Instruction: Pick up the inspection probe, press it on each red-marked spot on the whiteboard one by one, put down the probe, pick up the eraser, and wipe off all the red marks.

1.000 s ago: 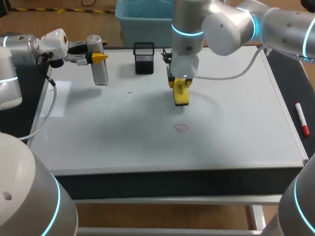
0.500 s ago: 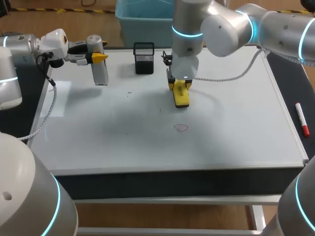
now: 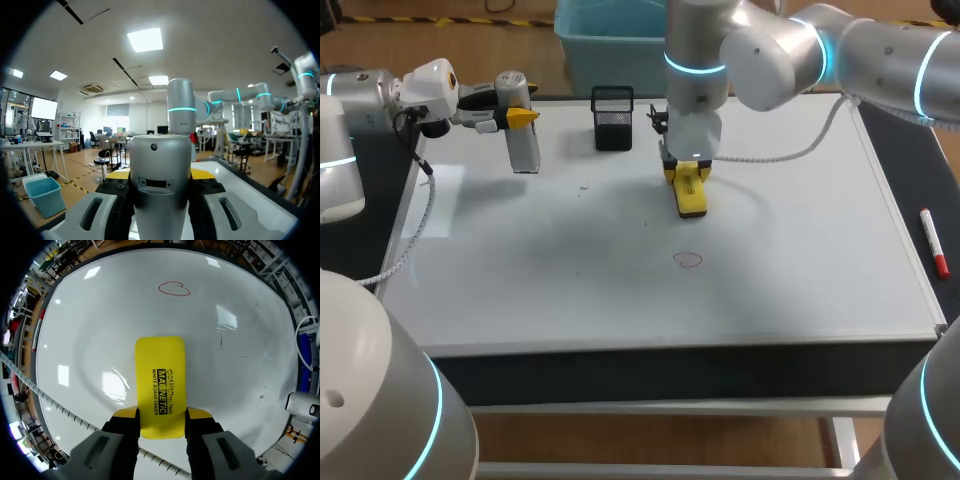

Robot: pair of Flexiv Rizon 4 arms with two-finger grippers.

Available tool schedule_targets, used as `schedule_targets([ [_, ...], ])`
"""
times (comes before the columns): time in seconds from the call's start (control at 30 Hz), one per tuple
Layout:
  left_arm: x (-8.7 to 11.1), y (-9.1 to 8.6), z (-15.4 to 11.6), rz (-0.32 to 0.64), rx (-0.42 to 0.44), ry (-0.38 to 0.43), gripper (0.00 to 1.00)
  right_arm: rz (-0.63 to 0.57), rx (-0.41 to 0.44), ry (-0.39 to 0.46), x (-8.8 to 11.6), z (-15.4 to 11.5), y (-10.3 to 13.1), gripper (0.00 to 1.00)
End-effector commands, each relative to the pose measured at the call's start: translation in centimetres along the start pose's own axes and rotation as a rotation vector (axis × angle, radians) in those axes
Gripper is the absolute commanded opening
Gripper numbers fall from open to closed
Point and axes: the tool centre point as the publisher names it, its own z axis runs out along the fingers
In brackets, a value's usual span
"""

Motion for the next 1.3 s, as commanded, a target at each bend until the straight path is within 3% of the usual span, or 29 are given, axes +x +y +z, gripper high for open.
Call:
schedule_targets([
  [0.03, -0.1, 0.0, 0.0, -0.001, 0.0, 0.004, 0.0, 0.005, -0.005, 0.004, 0.4, 0.0, -0.3, 0.0],
  [1.03, -0.1, 0.0, 0.0, -0.001, 0.0, 0.004, 0.0, 0.134, -0.017, 0.063, 8.1, 0.7, -0.5, 0.0],
  [1.17, -0.1, 0.0, 0.0, -0.001, 0.0, 0.004, 0.0, 0.187, -0.015, 0.072, 8.9, -0.8, -0.5, 0.0],
  [1.3, -0.1, 0.0, 0.0, -0.001, 0.0, 0.004, 0.0, 0.185, -0.02, 0.028, 8.3, -3.0, -0.6, 0.0],
])
